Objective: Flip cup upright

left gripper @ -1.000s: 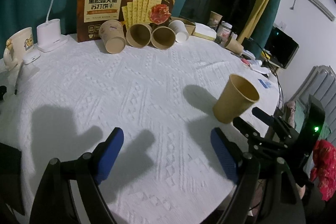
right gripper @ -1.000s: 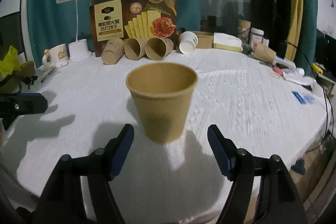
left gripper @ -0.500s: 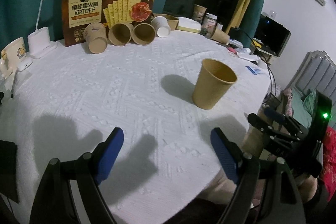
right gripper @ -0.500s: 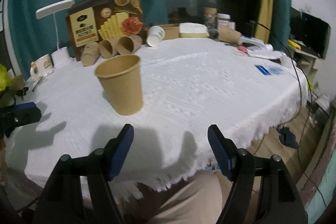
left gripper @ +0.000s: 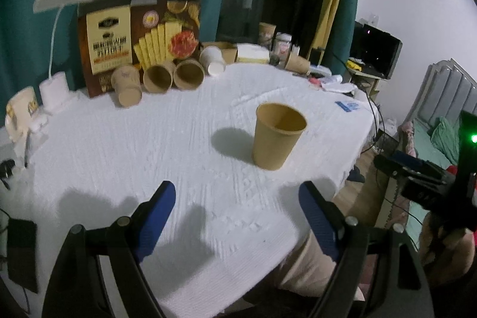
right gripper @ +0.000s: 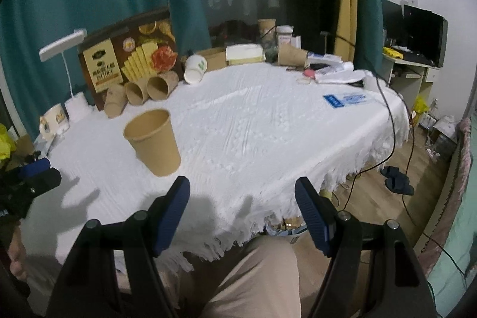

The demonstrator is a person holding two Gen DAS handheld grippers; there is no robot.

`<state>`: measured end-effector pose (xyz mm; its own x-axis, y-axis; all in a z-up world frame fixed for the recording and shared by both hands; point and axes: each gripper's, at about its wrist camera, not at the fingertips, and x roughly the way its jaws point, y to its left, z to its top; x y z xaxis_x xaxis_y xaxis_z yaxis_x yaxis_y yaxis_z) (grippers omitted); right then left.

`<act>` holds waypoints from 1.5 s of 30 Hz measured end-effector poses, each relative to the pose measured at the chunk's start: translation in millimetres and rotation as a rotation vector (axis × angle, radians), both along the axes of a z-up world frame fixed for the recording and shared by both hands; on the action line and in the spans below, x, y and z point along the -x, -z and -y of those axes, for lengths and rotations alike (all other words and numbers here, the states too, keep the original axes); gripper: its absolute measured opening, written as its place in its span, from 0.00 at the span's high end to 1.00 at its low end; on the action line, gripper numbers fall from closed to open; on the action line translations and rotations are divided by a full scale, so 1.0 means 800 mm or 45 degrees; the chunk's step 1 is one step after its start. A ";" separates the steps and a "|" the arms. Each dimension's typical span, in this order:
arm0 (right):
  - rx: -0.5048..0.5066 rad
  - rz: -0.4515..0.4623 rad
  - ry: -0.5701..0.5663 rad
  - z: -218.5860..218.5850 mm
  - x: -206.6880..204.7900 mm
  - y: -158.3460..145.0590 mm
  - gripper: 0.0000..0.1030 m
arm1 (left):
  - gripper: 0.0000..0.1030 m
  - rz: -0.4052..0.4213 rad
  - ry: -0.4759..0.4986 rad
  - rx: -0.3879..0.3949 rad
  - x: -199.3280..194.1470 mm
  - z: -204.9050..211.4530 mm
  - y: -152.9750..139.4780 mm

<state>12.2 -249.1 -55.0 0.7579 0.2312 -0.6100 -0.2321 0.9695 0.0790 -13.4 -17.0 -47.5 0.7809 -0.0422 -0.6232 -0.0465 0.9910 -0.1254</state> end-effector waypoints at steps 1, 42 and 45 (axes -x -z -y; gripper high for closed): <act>-0.008 0.016 0.004 0.004 0.003 -0.009 0.31 | 0.18 0.024 -0.001 -0.012 0.002 0.002 -0.005; 0.030 0.356 -0.063 -0.038 0.075 -0.160 0.21 | 0.00 0.549 -0.086 -0.177 0.085 -0.021 -0.112; 0.030 0.339 -0.068 -0.041 0.069 -0.154 0.21 | 0.00 0.538 -0.095 -0.164 0.083 -0.027 -0.108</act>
